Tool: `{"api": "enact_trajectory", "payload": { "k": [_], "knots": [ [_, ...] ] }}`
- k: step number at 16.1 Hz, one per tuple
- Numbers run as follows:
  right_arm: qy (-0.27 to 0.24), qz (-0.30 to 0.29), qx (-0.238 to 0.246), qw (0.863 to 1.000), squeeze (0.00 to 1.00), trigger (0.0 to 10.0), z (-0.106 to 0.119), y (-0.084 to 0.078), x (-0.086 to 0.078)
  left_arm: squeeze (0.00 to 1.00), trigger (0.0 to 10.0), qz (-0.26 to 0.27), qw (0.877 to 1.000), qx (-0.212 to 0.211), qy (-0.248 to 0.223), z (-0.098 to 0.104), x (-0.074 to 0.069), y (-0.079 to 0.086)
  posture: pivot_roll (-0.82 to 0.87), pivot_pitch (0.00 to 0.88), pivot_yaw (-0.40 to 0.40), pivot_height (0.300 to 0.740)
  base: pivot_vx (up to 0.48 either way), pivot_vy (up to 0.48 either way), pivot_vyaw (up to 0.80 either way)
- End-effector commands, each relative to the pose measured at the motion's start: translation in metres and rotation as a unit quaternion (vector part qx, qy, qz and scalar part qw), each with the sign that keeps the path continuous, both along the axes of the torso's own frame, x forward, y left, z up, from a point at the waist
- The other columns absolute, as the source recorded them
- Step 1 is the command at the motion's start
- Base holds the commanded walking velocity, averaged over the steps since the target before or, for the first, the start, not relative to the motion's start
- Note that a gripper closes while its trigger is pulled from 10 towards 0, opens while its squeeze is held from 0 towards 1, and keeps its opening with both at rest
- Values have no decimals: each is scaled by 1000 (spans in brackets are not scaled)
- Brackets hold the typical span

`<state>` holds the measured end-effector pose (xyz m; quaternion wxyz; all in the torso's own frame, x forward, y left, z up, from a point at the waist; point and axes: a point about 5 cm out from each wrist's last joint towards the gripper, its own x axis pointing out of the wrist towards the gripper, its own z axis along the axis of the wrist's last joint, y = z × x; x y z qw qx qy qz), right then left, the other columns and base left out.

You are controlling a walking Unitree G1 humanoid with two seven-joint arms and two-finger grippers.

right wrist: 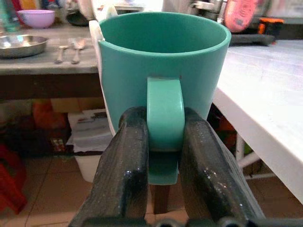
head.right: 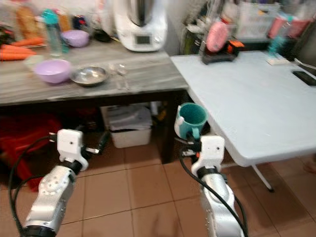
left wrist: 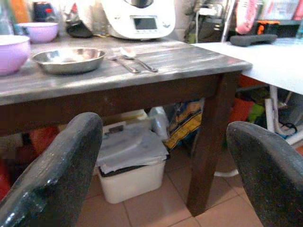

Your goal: Setting the table

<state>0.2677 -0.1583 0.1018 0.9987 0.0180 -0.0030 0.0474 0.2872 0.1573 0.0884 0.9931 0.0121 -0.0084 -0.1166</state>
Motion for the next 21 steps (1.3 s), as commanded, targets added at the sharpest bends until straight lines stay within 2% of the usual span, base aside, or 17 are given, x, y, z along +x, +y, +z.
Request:
{"api": "enact_trajectory", "payload": {
  "k": [1, 5, 13, 18, 21],
  "knots": [
    [-22, -7, -1, 1000, 0, 10000, 9, -3, 1, 0, 10000, -7, 1000, 2, -11, 5, 1, -3, 7, 0, -25, 740, 277, 0, 725],
    [-23, -12, 3, 1000, 0, 10000, 8, -3, 0, 0, 10000, -15, 1000, -5, -12, 5, 2, -8, 3, 0, -19, 740, 286, 0, 625],
    [-30, -8, 2, 1000, 0, 10000, 10, -2, 0, 0, 10000, -24, 1000, -9, -13, 5, 1, -11, 1, 0, -19, 740, 369, 0, 0],
    [-33, -9, 2, 999, 0, 10000, 11, -2, 0, 0, 10000, -27, 999, -10, -13, 6, 2, -12, -2, 0, -14, 740, 412, 0, 429],
    [-35, -12, 3, 999, 0, 10000, 12, -2, -1, 0, 10000, -29, 999, -9, -15, 7, 3, -12, -2, 0, -14, 740, 412, 0, 0]
  ]
}}
